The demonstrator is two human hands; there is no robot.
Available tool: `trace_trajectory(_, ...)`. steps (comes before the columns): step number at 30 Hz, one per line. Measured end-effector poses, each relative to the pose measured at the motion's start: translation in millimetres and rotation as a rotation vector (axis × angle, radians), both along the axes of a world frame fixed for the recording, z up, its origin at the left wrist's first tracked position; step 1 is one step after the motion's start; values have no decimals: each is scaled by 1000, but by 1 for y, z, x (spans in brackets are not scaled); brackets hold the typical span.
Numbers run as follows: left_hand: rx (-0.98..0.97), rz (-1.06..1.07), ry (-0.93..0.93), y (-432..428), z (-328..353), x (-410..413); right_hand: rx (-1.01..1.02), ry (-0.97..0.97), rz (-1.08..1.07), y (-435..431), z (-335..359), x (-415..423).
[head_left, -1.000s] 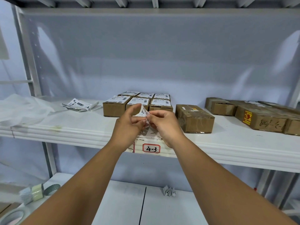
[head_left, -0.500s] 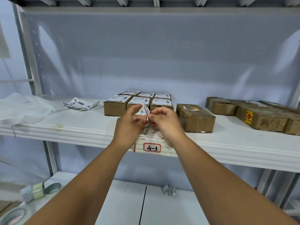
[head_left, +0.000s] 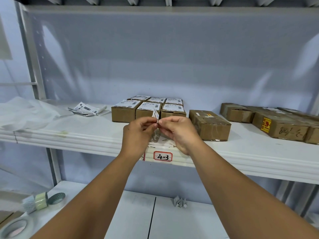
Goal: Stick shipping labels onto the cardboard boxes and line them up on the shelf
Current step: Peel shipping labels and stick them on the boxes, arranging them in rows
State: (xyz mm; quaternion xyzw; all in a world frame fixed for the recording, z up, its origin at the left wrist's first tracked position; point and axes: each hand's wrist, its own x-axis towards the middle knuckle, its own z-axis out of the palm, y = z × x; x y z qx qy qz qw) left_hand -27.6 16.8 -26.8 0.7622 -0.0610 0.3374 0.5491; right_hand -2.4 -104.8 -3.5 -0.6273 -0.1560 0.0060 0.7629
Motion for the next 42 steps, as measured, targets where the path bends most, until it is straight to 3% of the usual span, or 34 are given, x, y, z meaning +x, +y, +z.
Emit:
trace_trajectory(14, 89, 40, 3, -2, 0, -1, -180, -49, -73, 4, -3, 1)
trace_trajectory(23, 60, 37, -4, -4, 2, -4, -167, -85, -50, 3, -2, -4)
trace_trajectory(37, -54, -16, 129, -2, 9, -9, -262, -211, -113, 3, -1, -13)
trace_trajectory(42, -99, -124, 234, 2, 18, -5, -338, -223, -181, 5, -2, -11)
